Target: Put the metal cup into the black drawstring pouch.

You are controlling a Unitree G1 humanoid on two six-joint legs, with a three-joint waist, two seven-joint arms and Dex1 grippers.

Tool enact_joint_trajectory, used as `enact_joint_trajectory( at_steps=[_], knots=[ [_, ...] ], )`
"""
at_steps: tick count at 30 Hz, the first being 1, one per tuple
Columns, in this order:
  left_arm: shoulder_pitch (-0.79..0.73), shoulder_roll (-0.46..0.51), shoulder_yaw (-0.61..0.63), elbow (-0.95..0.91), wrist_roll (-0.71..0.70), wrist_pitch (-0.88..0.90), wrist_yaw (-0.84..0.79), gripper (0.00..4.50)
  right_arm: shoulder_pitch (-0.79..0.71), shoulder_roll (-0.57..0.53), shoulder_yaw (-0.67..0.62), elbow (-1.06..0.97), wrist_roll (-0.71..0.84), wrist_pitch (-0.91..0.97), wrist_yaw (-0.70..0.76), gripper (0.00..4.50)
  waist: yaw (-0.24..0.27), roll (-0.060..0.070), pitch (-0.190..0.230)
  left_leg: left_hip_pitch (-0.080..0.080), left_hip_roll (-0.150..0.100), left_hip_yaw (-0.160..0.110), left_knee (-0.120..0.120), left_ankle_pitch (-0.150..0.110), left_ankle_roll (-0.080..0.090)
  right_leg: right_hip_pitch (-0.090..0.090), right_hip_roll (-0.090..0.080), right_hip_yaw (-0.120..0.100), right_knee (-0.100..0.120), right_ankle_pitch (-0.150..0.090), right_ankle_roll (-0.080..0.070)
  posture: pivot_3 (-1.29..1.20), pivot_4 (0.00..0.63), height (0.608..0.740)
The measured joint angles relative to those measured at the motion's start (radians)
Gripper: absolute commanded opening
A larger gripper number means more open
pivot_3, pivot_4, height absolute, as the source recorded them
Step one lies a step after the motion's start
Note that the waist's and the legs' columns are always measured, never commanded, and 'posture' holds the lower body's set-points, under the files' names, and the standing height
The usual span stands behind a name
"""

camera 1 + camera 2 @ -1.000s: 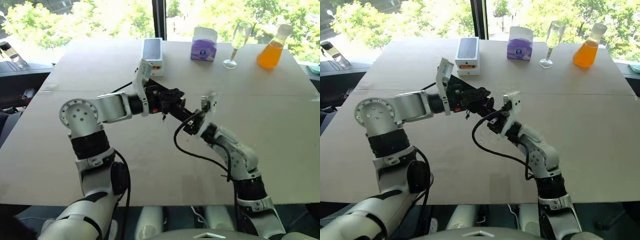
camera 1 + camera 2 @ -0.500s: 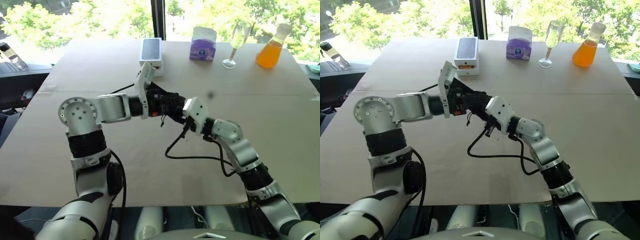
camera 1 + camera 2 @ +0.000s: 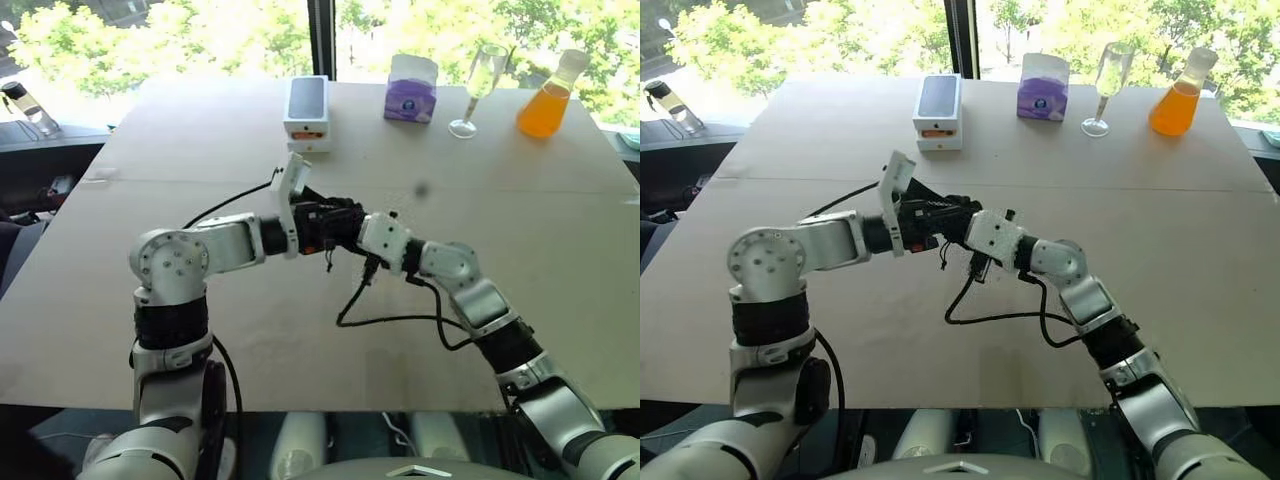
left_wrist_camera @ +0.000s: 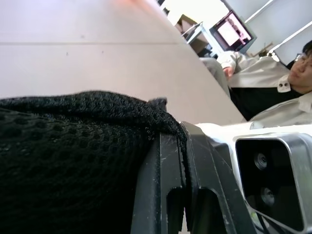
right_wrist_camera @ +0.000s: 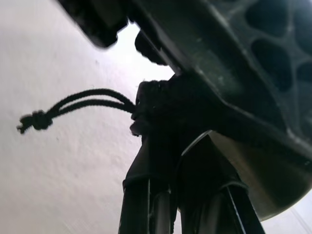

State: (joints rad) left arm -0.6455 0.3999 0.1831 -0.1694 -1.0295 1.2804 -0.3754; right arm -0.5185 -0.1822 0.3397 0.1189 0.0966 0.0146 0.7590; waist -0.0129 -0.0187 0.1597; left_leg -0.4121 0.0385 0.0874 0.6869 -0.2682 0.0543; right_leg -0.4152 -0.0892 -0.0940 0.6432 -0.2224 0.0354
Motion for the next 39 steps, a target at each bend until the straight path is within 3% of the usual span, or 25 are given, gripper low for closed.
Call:
enact_joint_trajectory(
  at_steps=[6,10,18,26,34,39],
  knots=[
    [-0.005,0.054,-0.001,0.054,0.087,-0.101,-0.053,0.00,0.021,0.024,-0.008,-0.060,0.070,0.090,0.019,0.08,-0.001,0.001,0.001,0.000,0.000,0.000,0.000,0.000,0.000,0.000,0.001,0.000,0.000,0.000,0.000,0.00,0.150,0.737],
    [-0.026,0.061,-0.008,0.110,0.131,-0.111,-0.060,0.00,-0.005,-0.035,0.052,-0.068,-0.043,0.016,0.023,0.08,0.003,0.001,0.001,-0.001,-0.001,0.000,0.000,0.000,0.000,0.000,0.000,0.000,0.000,0.000,0.000,0.00,0.150,0.737],
    [-0.127,-0.030,0.009,0.159,0.130,-0.039,-0.019,0.00,-0.069,-0.051,0.062,0.027,-0.156,-0.123,0.019,0.08,-0.004,0.001,0.001,-0.001,0.000,0.000,0.000,0.000,0.000,-0.001,0.001,0.000,0.000,0.000,0.000,0.00,0.150,0.737],
    [-0.131,-0.051,0.140,0.171,0.029,0.079,0.015,0.00,-0.025,0.146,-0.113,0.053,0.121,0.110,-0.021,0.08,0.003,0.001,0.001,-0.001,0.000,-0.002,0.000,0.000,0.000,0.000,0.000,-0.002,0.000,0.000,0.000,0.00,0.150,0.737],
    [-0.067,-0.040,0.169,0.070,-0.056,0.156,0.036,0.00,-0.007,0.174,-0.185,0.032,0.260,0.222,-0.025,0.08,-0.004,0.002,0.002,-0.001,0.000,-0.002,-0.001,0.000,0.000,0.000,0.000,-0.001,0.000,0.000,0.000,0.00,0.150,0.737],
    [0.045,0.025,0.131,-0.089,-0.066,0.125,0.006,0.00,0.003,0.208,-0.203,0.023,0.341,0.293,-0.026,0.08,-0.005,0.002,0.002,0.000,0.000,-0.002,-0.001,0.000,0.000,-0.001,0.000,-0.001,0.000,0.000,0.000,0.00,0.150,0.737]
  ],
)
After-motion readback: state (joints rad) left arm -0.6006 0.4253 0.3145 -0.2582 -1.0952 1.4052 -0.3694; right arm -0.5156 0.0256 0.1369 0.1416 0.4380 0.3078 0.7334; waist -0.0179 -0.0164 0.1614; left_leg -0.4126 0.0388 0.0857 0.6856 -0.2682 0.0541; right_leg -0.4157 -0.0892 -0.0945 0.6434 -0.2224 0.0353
